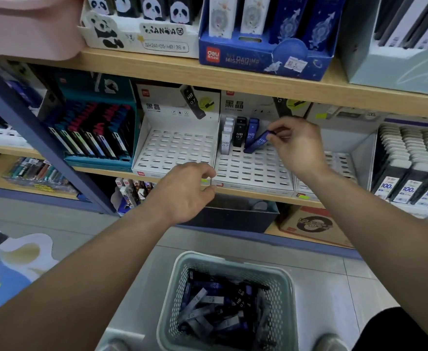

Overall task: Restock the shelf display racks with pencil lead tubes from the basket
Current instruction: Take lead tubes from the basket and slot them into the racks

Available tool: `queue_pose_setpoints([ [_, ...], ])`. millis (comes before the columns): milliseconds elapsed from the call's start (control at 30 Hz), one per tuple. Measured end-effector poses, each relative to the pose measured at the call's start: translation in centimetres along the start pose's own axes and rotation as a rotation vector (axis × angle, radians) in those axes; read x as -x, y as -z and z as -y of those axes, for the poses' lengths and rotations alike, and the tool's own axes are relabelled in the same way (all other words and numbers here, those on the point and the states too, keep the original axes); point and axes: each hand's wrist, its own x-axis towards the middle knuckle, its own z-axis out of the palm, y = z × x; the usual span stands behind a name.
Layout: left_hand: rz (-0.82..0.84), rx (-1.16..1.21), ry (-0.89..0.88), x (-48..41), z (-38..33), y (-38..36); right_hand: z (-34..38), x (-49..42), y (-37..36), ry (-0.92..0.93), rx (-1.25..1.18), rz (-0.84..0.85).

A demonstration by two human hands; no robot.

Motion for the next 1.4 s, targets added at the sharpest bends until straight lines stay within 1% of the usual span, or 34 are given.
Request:
queue_pose_setpoints([
  [167, 0.010, 0.045, 0.019, 0.0, 0.3, 0.1, 0.0, -0.2, -0.3, 0.136, 0.067, 0.003],
  [233, 0.020, 0.056, 0.020, 0.0, 0.3, 0.2, 0.2, -0.3, -0.7, 0.219, 0.136, 0.009],
  [300, 0.030, 0.064, 0.020, 0.1, 0.3, 0.2, 0.2, -0.1, -1.3, 0.265, 0.224, 0.042],
  [433, 0.038, 0.072, 0.024, 0.3, 0.5, 0.3, 0.1, 0.4, -2.0, 0.190, 0.272, 0.129],
  [600, 0.061, 0.091, 0.024, 1.4, 0.6, 0.5, 1.3, 1.4, -0.8, 0.112, 0.265, 0.109],
  [733, 0.123, 0.115, 0.013, 3.1, 0.6, 0.3, 2.8, 4.1, 0.7, 0.072, 0.182, 0.154],
  [867, 0.189, 0.047, 0.013, 5.4, 1.4, -1.5, 2.6, 9.1, 1.6, -0.004, 0.125, 0.330],
  [1000, 0.274, -0.025, 0.064, 9.0, 3.4, -4.7, 0.9, 15.4, 0.6, -0.112, 0.091, 0.668],
  [1133, 0.351, -0.152, 0.069, 12.1, 5.6, -7.7, -2.3, 21.7, -2.8, -0.208, 0.166, 0.877],
  [1267, 0.388, -0.141, 0.132, 14.2, 7.8, -10.2, -4.4, 25.9, -7.3, -0.279, 0.236, 0.985],
  [1400, 0.388, -0.101, 0.154, 15.2, 9.7, -11.8, -5.9, 27.9, -12.0, -0.238, 0.253, 1.018],
])
